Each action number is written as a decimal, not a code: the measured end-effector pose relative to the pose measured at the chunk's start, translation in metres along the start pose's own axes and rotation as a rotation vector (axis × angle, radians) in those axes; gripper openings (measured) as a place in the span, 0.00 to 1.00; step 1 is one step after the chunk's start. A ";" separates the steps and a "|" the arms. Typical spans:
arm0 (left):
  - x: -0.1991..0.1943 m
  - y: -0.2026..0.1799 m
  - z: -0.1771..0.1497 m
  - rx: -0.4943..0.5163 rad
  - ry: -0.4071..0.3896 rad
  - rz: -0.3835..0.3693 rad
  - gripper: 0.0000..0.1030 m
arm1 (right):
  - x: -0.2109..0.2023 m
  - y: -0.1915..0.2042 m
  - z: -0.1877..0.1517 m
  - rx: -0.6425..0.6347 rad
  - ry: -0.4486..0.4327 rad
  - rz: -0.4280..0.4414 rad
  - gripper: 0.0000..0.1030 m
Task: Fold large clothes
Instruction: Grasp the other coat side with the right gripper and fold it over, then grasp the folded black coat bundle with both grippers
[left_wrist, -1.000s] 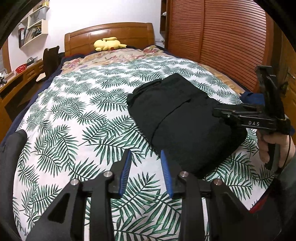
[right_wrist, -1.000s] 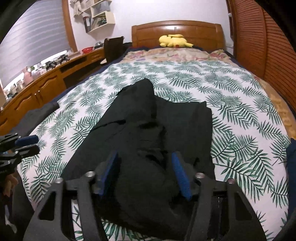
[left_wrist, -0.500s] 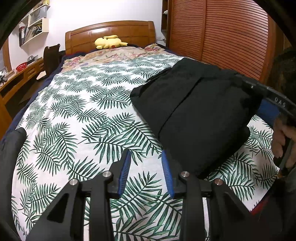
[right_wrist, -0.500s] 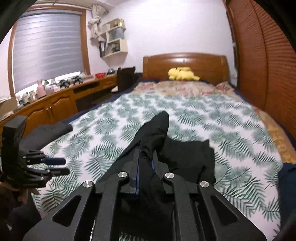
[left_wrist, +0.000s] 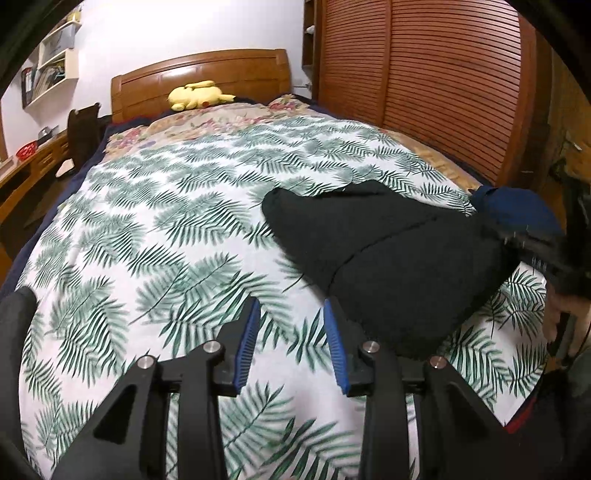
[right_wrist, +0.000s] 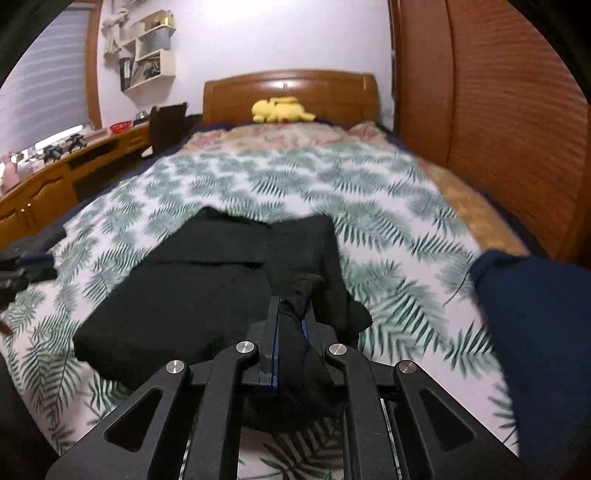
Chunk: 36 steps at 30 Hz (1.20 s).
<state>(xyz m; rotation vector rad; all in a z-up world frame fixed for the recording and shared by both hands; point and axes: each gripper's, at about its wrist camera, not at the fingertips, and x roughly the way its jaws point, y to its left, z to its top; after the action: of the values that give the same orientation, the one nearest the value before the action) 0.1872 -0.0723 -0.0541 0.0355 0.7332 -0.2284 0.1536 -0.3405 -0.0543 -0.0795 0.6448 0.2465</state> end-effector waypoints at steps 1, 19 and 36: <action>0.005 -0.002 0.003 0.005 0.000 -0.007 0.33 | 0.003 -0.001 -0.003 0.001 0.011 0.007 0.07; 0.105 -0.024 0.067 0.108 0.049 -0.050 0.34 | 0.012 -0.012 -0.017 0.054 0.082 0.003 0.58; 0.195 0.015 0.101 0.080 0.117 -0.021 0.37 | 0.043 -0.015 -0.043 0.127 0.226 0.104 0.72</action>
<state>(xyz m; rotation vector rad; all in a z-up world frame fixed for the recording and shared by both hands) 0.3977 -0.1072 -0.1096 0.1182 0.8411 -0.2778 0.1653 -0.3525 -0.1143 0.0492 0.8894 0.2992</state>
